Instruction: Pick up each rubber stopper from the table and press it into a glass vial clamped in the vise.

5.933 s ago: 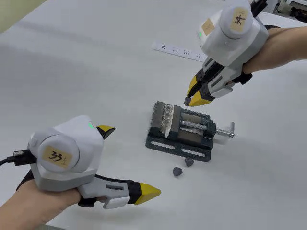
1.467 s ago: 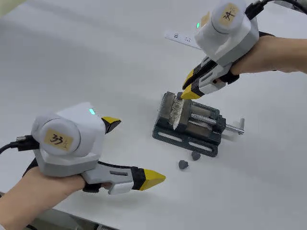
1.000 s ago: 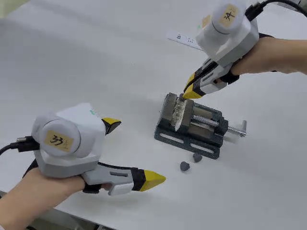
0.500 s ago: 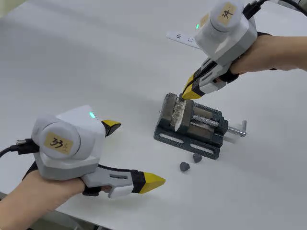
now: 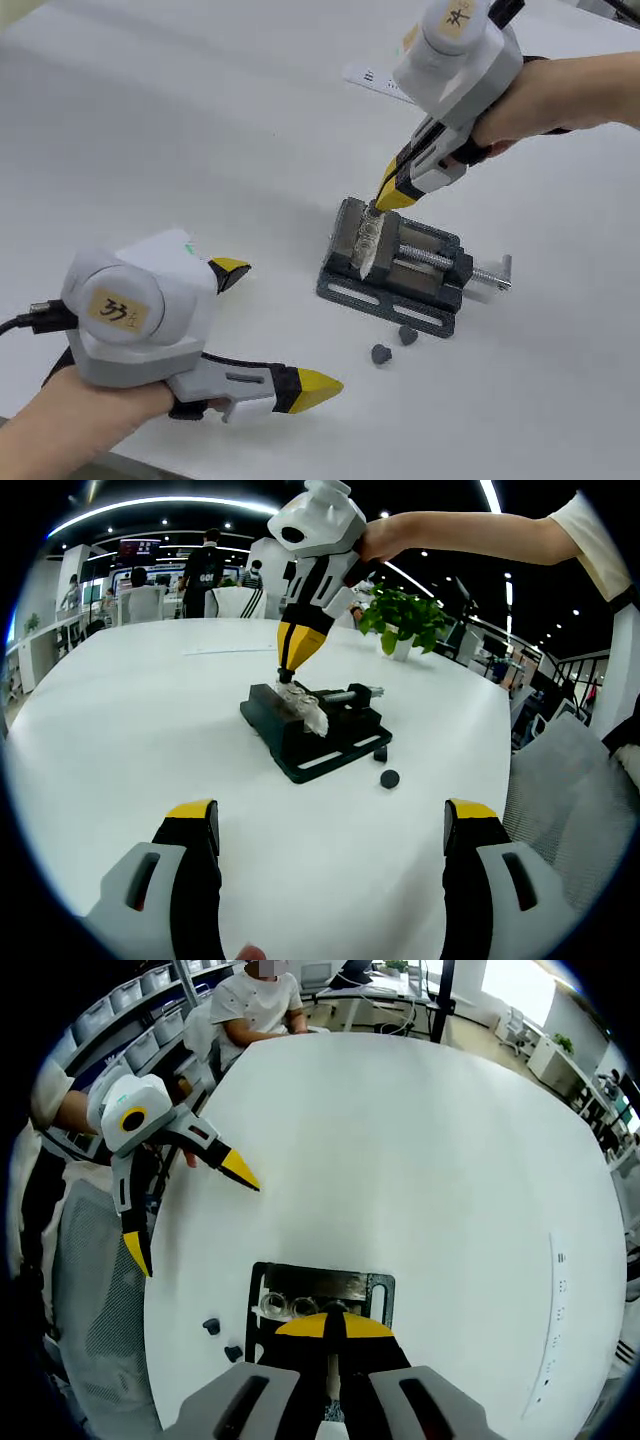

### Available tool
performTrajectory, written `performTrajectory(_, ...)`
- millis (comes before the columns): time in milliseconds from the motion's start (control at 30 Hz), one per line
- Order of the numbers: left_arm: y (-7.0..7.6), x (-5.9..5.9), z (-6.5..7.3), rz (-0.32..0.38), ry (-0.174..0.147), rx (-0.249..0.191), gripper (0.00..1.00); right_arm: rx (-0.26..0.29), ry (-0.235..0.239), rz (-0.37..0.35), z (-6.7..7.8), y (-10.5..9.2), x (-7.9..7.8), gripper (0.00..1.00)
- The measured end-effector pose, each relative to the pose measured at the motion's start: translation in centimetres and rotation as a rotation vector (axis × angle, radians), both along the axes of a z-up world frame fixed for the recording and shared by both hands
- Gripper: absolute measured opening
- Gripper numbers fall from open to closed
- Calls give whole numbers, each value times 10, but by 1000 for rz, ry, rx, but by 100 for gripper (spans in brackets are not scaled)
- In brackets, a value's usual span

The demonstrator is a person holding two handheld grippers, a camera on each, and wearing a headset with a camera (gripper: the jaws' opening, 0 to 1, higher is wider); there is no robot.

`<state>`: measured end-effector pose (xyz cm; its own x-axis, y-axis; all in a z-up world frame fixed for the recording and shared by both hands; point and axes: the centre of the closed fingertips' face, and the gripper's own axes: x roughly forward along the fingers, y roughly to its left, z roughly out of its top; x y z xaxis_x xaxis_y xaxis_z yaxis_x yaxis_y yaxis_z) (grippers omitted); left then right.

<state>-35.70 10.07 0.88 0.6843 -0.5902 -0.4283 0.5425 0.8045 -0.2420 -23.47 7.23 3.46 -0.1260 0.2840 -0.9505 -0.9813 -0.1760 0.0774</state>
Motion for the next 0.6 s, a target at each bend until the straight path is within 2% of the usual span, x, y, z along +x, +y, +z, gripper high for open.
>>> performTrajectory(267,0,2,-1,-4,-1,-4,92,-34,-41,27,-1,0,-4,0)
performTrajectory(300,0,3,-1,-5,-1,-4,92,-38,-48,52,-1,-1,-5,0)
performTrajectory(400,1,4,-2,-2,-1,-3,92,-36,-41,29,-2,-1,-4,0)
performTrajectory(500,2,4,-2,2,-3,-4,92,-23,-55,21,-2,-2,-7,0)
performTrajectory(600,2,4,-2,4,0,-3,92,-40,-57,16,-2,-2,-5,0)
